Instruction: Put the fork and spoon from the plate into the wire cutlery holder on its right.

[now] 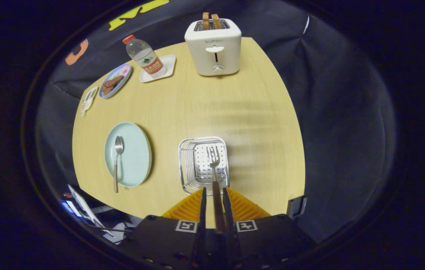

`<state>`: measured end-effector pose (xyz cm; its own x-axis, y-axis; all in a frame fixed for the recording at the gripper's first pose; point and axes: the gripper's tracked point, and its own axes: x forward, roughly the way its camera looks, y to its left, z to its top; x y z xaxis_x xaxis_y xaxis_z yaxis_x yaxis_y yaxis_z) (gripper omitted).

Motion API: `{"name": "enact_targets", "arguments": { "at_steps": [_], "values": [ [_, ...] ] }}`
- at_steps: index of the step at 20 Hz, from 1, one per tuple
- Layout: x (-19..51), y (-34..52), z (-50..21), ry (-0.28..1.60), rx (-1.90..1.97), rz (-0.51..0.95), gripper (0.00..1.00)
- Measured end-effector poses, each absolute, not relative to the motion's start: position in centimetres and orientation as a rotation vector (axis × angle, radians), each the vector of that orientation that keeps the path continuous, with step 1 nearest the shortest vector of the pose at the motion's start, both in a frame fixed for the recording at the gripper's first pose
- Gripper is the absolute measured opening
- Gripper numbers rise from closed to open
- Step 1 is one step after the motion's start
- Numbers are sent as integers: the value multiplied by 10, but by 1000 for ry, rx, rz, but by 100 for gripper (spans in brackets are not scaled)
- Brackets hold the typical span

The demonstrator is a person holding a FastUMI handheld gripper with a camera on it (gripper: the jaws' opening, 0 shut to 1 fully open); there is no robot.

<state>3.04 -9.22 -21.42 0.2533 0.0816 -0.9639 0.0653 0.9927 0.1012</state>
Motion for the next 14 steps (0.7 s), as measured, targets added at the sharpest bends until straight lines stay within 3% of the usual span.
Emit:
{"name": "enact_targets", "arguments": {
  "at_steps": [9,14],
  "values": [
    [44,-63,-163,1032,112,1,80],
    [33,26,-156,893,120,65,91]
  ]
}}
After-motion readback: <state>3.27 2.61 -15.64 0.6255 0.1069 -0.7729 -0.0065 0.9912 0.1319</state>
